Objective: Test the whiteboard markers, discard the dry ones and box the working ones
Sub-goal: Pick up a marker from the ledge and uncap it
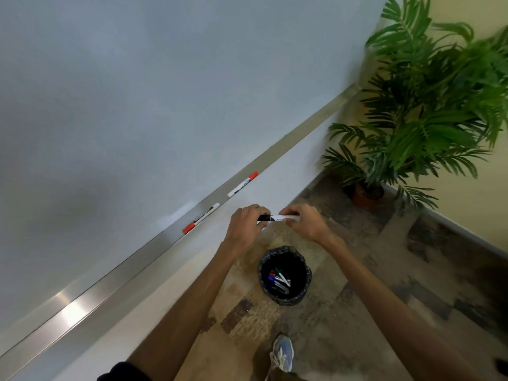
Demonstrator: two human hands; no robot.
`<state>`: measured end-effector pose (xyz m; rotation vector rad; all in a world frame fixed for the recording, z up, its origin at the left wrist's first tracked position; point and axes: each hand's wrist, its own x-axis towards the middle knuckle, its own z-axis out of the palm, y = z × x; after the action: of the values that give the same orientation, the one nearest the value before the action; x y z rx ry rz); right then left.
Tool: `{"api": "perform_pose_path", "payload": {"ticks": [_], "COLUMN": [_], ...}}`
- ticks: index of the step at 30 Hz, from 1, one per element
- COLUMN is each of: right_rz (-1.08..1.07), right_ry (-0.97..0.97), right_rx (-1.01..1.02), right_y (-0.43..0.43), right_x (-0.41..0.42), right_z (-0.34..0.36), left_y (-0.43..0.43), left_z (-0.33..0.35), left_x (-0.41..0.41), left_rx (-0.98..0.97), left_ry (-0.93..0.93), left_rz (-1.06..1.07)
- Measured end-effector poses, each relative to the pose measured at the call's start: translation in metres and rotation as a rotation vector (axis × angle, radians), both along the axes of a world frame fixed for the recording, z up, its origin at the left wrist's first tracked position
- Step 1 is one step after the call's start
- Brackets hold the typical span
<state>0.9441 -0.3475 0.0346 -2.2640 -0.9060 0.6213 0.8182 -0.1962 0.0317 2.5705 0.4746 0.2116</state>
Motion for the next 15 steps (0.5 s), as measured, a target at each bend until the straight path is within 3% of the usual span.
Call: {"api": "perform_pose_path", "payload": {"ticks": [15], "right_rz": [-0.262], "right_ry": [0.129], "right_rx": [-0.190], "right_y": [-0.032], "right_x": [0.065], "right_z": [-0.095], "left_y": [-0.038], "left_z": [-0.096], "left_x": [0.068], "left_rx": [-0.016], "left_ry": [0.197], "left_rz": [0.000]}}
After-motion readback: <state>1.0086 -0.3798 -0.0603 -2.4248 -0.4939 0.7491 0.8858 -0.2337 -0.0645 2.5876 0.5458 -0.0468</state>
